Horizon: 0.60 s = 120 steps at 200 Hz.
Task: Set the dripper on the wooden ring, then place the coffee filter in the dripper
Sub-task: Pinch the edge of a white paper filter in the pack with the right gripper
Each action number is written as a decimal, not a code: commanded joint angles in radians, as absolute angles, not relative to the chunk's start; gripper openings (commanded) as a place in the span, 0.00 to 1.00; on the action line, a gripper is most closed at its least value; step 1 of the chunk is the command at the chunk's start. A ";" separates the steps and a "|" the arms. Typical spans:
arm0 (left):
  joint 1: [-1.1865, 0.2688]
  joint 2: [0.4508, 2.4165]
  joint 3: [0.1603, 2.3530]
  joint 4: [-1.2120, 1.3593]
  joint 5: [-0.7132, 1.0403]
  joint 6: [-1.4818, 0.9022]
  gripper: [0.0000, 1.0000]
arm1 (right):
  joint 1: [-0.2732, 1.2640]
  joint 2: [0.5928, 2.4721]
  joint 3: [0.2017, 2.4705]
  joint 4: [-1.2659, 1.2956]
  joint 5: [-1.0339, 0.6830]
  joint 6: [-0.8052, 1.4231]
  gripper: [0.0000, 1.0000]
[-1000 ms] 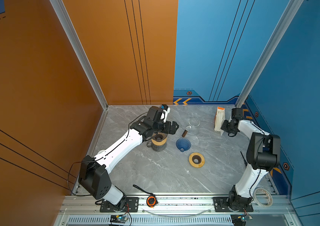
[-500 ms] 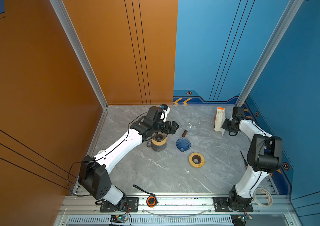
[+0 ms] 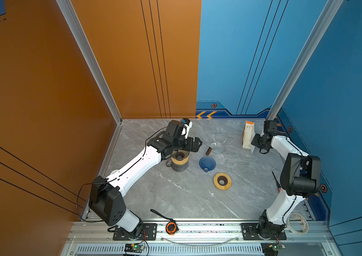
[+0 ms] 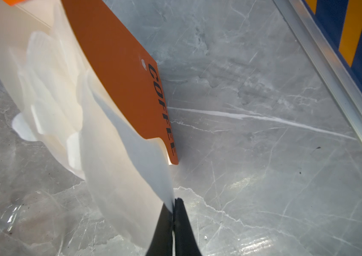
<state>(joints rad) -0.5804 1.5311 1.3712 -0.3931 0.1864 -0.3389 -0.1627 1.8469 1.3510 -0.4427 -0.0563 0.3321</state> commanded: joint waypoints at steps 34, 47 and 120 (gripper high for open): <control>-0.570 1.534 1.404 -0.418 0.183 -0.334 0.98 | -0.158 1.910 1.381 -0.471 -0.063 0.321 0.03; -0.570 1.533 1.404 -0.419 0.184 -0.333 0.98 | -0.158 1.917 1.384 -0.468 -0.062 0.321 0.04; -0.568 1.544 1.414 -0.421 0.187 -0.333 0.98 | -0.157 1.926 1.390 -0.450 -0.062 0.323 0.16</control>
<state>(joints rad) -0.5762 1.5318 1.3739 -0.3950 0.1867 -0.3393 -0.1627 1.9060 1.3590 -0.4442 -0.0566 0.3313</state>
